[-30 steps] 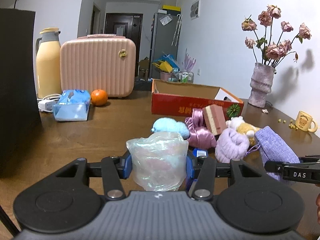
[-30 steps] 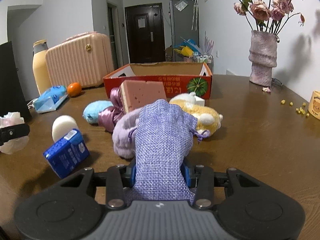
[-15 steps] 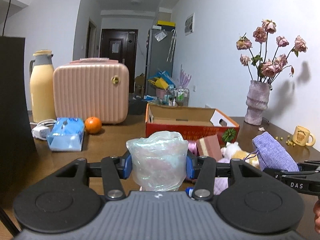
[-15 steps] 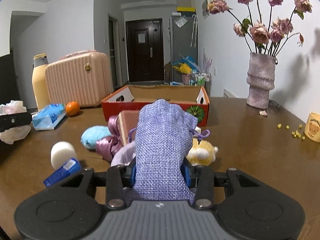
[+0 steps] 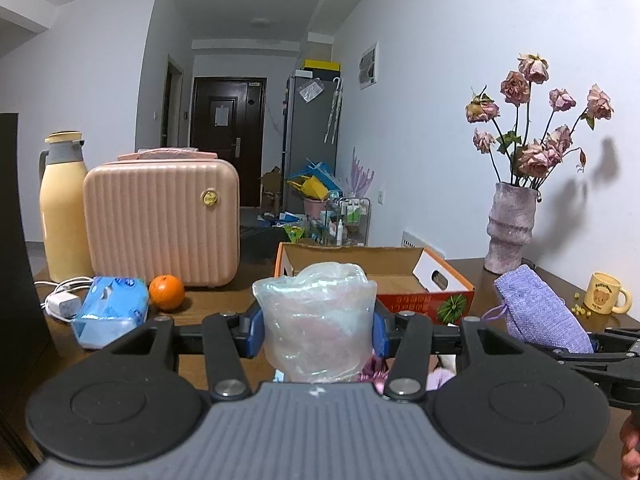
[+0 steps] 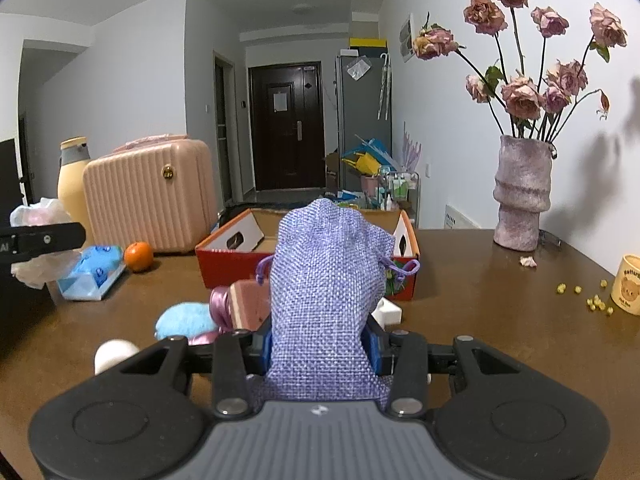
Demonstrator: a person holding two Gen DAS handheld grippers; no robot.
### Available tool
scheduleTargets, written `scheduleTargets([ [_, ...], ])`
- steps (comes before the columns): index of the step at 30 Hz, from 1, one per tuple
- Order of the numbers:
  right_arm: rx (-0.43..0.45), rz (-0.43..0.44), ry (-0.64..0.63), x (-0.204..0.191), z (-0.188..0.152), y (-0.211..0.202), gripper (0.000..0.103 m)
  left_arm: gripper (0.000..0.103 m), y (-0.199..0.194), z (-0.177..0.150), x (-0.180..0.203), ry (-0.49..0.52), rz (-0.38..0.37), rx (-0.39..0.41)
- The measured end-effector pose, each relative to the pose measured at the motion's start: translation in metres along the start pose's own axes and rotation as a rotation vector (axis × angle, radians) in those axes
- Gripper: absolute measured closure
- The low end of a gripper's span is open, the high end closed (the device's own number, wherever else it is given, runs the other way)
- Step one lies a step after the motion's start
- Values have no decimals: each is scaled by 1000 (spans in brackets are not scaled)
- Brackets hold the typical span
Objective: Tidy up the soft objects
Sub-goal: 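Lift and carry the bag and pouch with both tools to the cardboard box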
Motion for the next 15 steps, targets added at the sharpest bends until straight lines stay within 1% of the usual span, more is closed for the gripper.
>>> scheduleTargets([
  [15,48,-12,22,-2,32,41,62,53,50,24,0,-34,6,38],
])
Point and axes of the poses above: each gripper's, at about its wrist camera, not at the fingertips, and y roughly the way its jaws point, x to its right, z to its top, the point moved 5 cm from there along y, roughly the way its jaws point, and after that the axes turned 12 degrees about y, right-handed, at the moved point
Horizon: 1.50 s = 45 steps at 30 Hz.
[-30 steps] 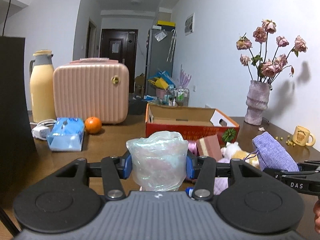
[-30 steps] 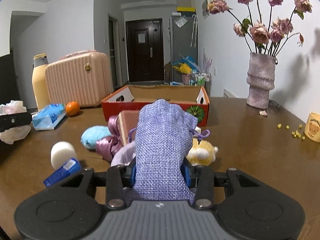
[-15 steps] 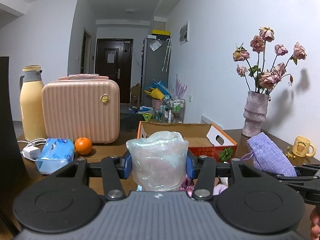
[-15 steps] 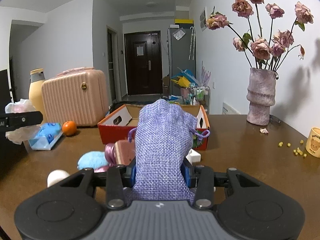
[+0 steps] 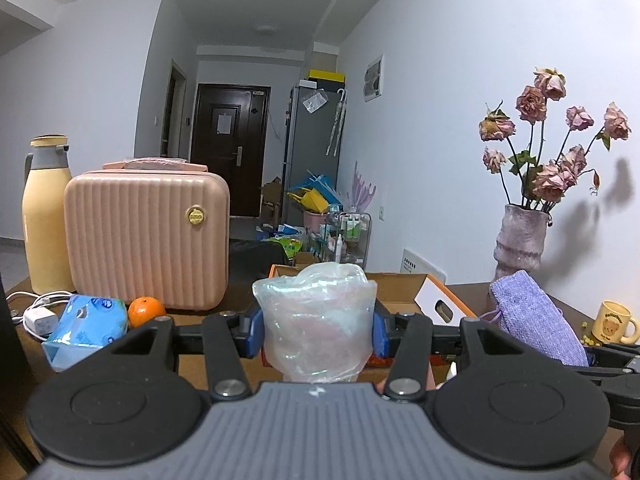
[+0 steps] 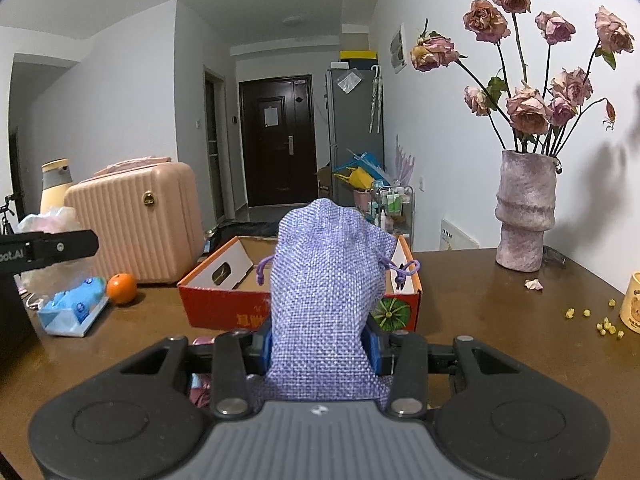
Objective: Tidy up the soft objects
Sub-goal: 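Lift and carry the bag and pouch with both tools to the cardboard box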
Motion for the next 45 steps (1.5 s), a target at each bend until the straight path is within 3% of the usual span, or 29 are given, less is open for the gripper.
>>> scheduleTargets([
  [15,43,-9,6,-8,31,52,62,53,65,18,-8,-16,6,10],
  [36,15,-42,-16,-12,63,150,62,53,148,41,-23,-4,8,19],
  [45,-54,-80,-15,-6,74,191,62,53,201,47,-18,58,5,-51],
])
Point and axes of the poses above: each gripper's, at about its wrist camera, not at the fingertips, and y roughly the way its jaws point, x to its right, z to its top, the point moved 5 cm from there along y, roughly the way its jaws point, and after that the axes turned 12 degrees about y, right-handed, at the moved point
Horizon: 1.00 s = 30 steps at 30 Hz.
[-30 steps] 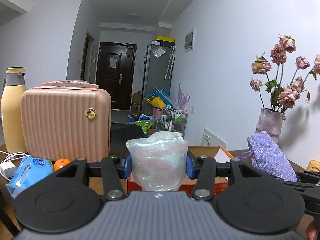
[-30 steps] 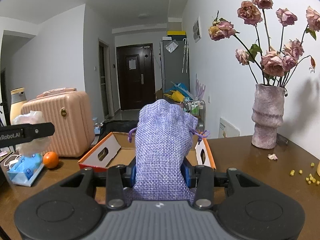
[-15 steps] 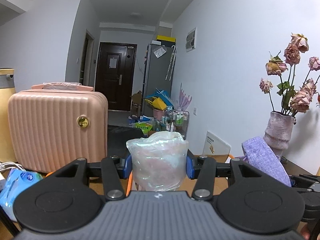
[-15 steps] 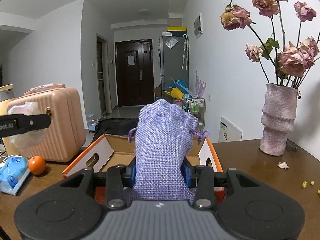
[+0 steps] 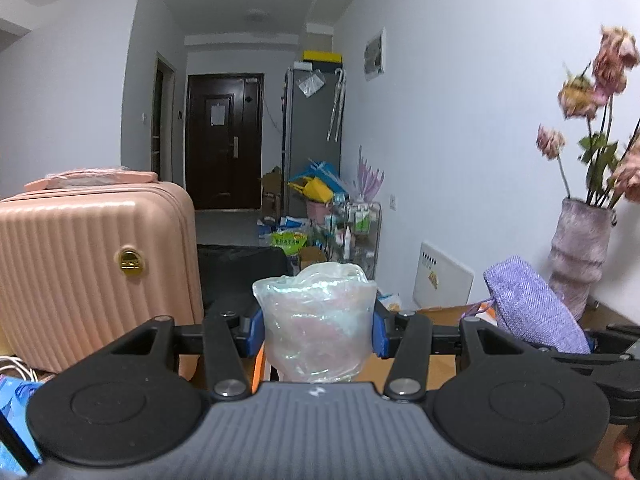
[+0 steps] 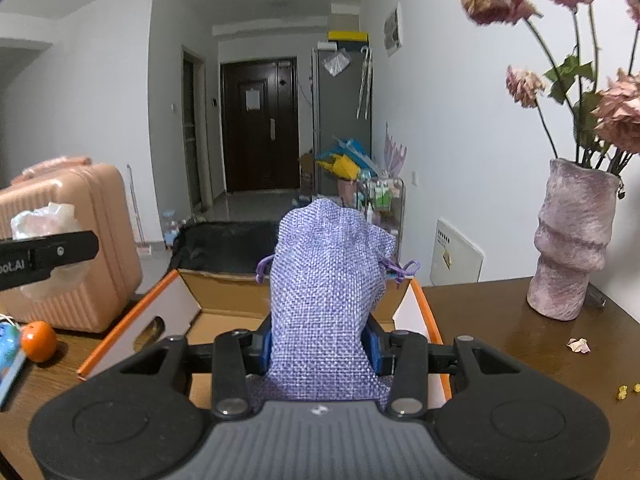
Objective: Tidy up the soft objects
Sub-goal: 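Lift and carry the bag and pouch with both tools to the cardboard box, then open both grippers to drop the bag and pouch into the box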
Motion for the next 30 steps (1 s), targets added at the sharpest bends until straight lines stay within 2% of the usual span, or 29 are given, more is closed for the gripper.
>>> scheduleTargets([
  [4,-45,-17,-10,1,1,19,62,53,23,-4,4,28,0,-52],
  [7,-67,-30,-11,2,0,31,62,53,40,-13,5,46,31,-114],
  [13,-76,-40,-7,5,-5,44,62,54,59,-31,7,51,26,-157],
  [14,-76,-41,-7,5,-6,46,62,53,62,-33,8,53,25,-161],
  [15,-77,-40,-6,5,-7,48,60,47,63,-35,8,52,22,-160],
  [16,-76,-41,-4,7,-7,49,52,36,64,-36,9,48,17,-159],
  [17,-77,-46,0,8,-7,51,44,32,65,-36,8,43,20,-161],
  [18,-70,-49,5,9,-7,49,28,27,65,-37,7,39,26,-162],
  [19,-52,-51,9,9,-5,47,18,20,64,-37,7,40,33,-156],
  [22,-16,-59,19,11,-1,38,8,4,60,-35,5,36,50,-139],
  [23,-14,-60,29,12,0,36,6,1,59,-35,4,33,58,-137],
  [26,-17,-66,45,15,0,35,1,0,54,-33,3,48,99,-132],
  [30,-23,-57,52,15,-1,35,0,0,52,-31,1,31,93,-141],
])
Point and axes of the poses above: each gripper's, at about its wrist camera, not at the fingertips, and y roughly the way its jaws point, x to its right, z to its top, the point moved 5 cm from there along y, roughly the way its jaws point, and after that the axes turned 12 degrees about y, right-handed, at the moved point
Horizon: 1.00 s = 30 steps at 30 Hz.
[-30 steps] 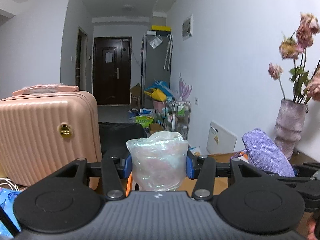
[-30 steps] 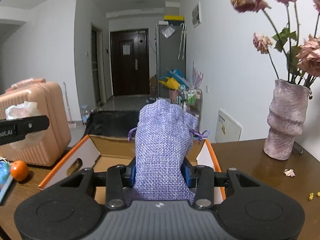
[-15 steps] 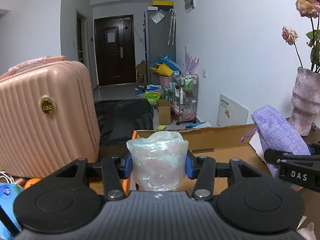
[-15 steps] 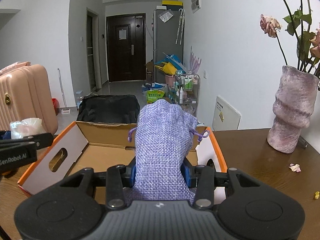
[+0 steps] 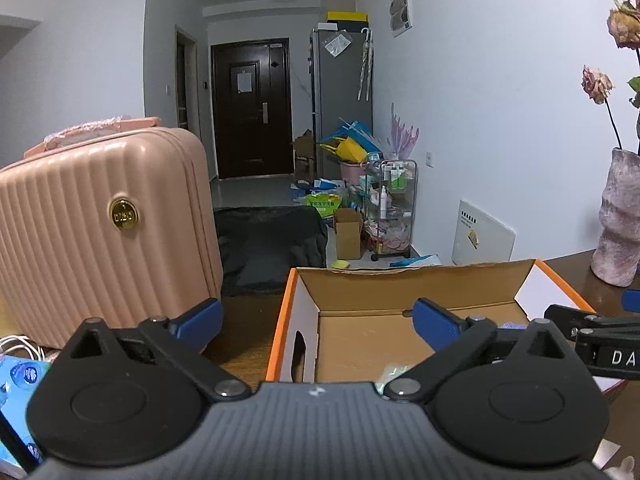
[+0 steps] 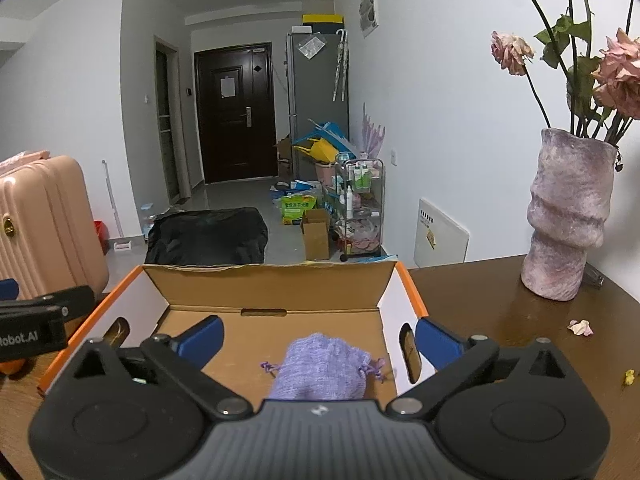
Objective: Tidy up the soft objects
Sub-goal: 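Open both grippers to drop the bag and pouch into the box, then withdraw both tools from the box back toward the remaining items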
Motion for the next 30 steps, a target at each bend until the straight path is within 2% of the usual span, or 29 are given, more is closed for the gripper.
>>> scheduleTargets([
  [9,14,9,-23,-5,-4,-13,0,0,-7,4,-7,-14,18,-5],
  [30,38,56,-68,-8,-34,-81,0,0,-77,-12,-21,-7,16,33],
])
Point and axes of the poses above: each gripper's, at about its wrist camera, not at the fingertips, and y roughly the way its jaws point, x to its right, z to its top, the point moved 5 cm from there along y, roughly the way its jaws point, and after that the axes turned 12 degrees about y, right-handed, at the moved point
